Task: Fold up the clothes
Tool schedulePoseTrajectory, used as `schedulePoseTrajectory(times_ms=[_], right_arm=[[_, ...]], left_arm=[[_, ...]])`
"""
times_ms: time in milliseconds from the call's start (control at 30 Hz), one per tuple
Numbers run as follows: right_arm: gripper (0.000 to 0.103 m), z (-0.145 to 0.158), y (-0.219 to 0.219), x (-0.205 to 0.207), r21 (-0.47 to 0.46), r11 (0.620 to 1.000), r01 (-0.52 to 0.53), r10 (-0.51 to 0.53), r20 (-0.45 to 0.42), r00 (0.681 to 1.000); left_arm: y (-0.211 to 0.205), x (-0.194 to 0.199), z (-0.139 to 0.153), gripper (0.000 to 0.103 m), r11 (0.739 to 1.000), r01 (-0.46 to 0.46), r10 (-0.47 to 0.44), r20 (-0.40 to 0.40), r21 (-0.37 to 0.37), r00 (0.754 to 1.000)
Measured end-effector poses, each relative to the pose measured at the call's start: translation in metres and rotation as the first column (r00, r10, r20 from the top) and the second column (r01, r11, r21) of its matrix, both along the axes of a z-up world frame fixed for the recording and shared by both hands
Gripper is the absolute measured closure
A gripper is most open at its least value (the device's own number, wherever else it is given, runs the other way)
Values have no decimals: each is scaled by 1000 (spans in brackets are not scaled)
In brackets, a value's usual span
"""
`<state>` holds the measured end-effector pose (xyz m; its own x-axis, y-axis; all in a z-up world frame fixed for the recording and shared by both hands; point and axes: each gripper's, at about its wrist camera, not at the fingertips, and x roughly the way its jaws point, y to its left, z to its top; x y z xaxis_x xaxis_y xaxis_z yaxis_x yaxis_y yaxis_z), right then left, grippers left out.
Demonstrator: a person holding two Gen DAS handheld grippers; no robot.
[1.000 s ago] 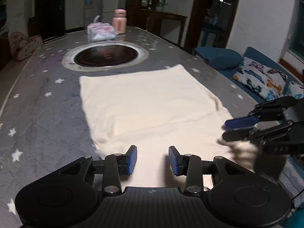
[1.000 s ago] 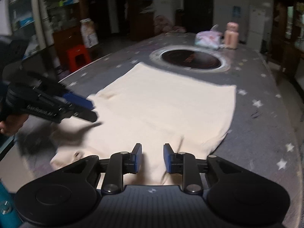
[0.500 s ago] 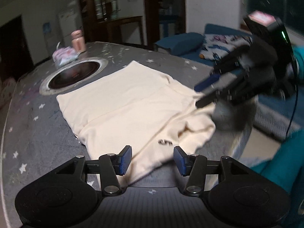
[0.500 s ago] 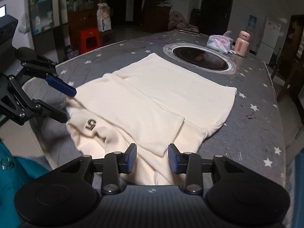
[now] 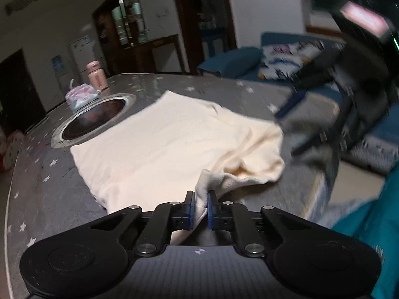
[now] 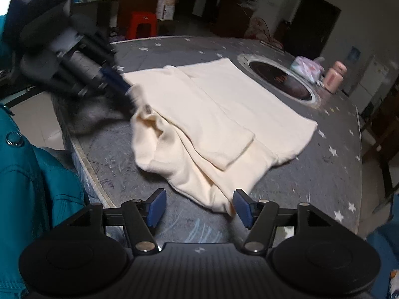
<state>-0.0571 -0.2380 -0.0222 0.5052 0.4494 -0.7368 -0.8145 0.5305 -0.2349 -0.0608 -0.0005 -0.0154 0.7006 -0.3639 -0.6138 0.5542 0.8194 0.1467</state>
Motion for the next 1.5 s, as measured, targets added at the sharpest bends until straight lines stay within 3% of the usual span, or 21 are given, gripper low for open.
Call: schedulePoseTrajectory(times_ms=[200, 267, 367, 433, 533, 667, 833, 900, 967, 1067, 1333, 1500], right_arm=[[40, -7, 18, 6, 58, 996, -61, 58, 45, 997], [47, -11, 25, 11, 76, 995, -70, 67, 43, 997], [69, -14, 29, 24, 102, 993, -51, 50, 18, 999], [85, -12, 27, 32, 134, 990, -34, 36, -9, 999], [89, -5, 23, 42, 175, 985, -2, 9, -43, 999], [90, 2, 20, 49, 204, 979, 22, -7, -71, 997], [91, 4, 21, 51, 218, 976, 32, -15, -77, 997], [92, 3, 21, 49, 223, 974, 37, -20, -78, 997], [93, 3, 20, 47, 233, 971, 43, -27, -74, 997], [94, 5, 17, 40, 256, 965, 53, -40, -56, 998], [95, 33, 1, 11, 315, 949, 22, -14, -28, 1000], [95, 60, -15, -21, 288, 957, -24, 38, -45, 998]], left_arm=[[7, 30, 9, 93, 995, -53, 49, -41, -89, 998], [9, 35, 7, 93, 994, -59, 54, -61, -97, 997], [12, 39, 5, 93, 993, -65, 57, -83, -99, 995], [16, 36, 4, 86, 994, -67, 59, -87, -92, 995], [22, 25, 3, 83, 996, -58, 53, -76, -66, 996], [24, 8, -3, 63, 999, -46, 46, -41, 10, 998], [21, -1, -14, 62, 992, -43, 41, 18, 118, 999], [23, 0, -17, 64, 991, -33, 30, 24, 131, 999], [23, 0, -20, 87, 990, -11, 8, 20, 142, 1000], [23, -5, -19, 95, 991, 14, -17, 22, 136, 1000], [32, -48, 18, 98, 999, 52, -52, 5, 12, 999], [34, -76, 40, 98, 998, 50, -50, -9, -40, 999]])
